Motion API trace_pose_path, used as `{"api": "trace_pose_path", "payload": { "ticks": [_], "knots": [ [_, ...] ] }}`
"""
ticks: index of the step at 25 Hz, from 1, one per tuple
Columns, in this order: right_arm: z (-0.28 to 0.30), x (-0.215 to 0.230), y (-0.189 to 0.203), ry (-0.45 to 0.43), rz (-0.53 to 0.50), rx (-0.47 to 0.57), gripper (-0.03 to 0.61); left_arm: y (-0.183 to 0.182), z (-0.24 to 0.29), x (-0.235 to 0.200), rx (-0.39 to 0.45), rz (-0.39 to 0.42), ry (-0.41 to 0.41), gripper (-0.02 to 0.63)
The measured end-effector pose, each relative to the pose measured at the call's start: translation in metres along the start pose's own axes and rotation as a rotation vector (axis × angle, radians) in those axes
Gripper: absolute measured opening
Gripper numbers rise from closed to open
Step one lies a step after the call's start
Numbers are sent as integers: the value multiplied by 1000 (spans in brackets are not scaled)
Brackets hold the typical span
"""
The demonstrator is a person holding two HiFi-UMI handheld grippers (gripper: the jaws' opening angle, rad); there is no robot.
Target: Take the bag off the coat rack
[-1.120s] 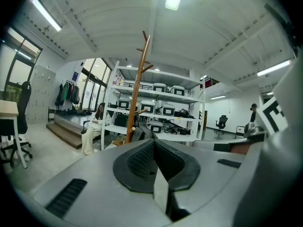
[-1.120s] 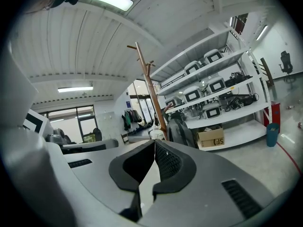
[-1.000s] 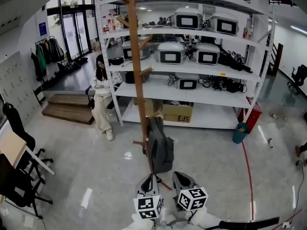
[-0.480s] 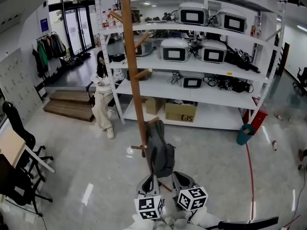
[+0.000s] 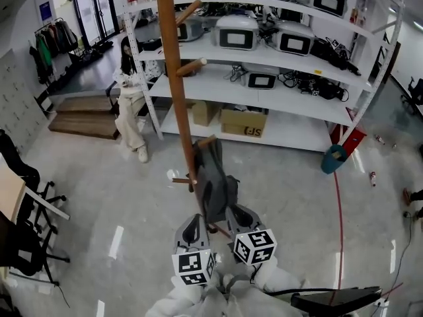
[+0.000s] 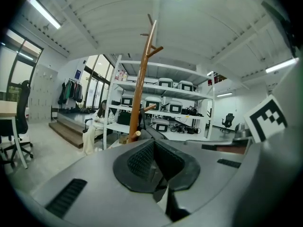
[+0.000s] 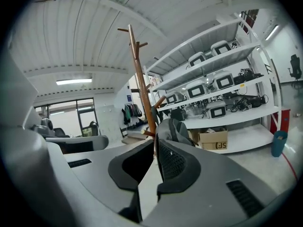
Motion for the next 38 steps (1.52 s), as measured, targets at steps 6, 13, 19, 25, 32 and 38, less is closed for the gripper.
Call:
{"api": "trace_pose_path", "payload": {
  "ticks": [6, 13, 19, 25, 32, 38],
  "knots": [
    [32, 10, -1, 9, -29, -49, 168, 11, -10, -18, -43, -27, -60, -12],
    [61, 13, -5, 43, -113, -90, 290, 15, -9, -33, -50, -49, -114, -12],
    [85, 20, -12, 52, -180, -112, 327, 14, 3, -42, -47, -71, -135, -12],
    [109, 24, -8, 18, -252, -184, 333, 11, 16, -48, -55, -86, -139, -12],
    [118, 32, -6, 25, -197, -171, 320, 15, 25, -57, -80, -101, -140, -12],
    [118, 29, -1, -2, -138, -179, 205, 15, 29, -60, -83, -100, -130, -12]
  ]
}}
Point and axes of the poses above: the fingertips, and each gripper's own axes: z forward along the fingers, x to its right, y out of its underside, the point moved 7 cm from there along -z, backward along the fingers, and after that the axes turned 4 degrees about -x, right-handed, at the moved point
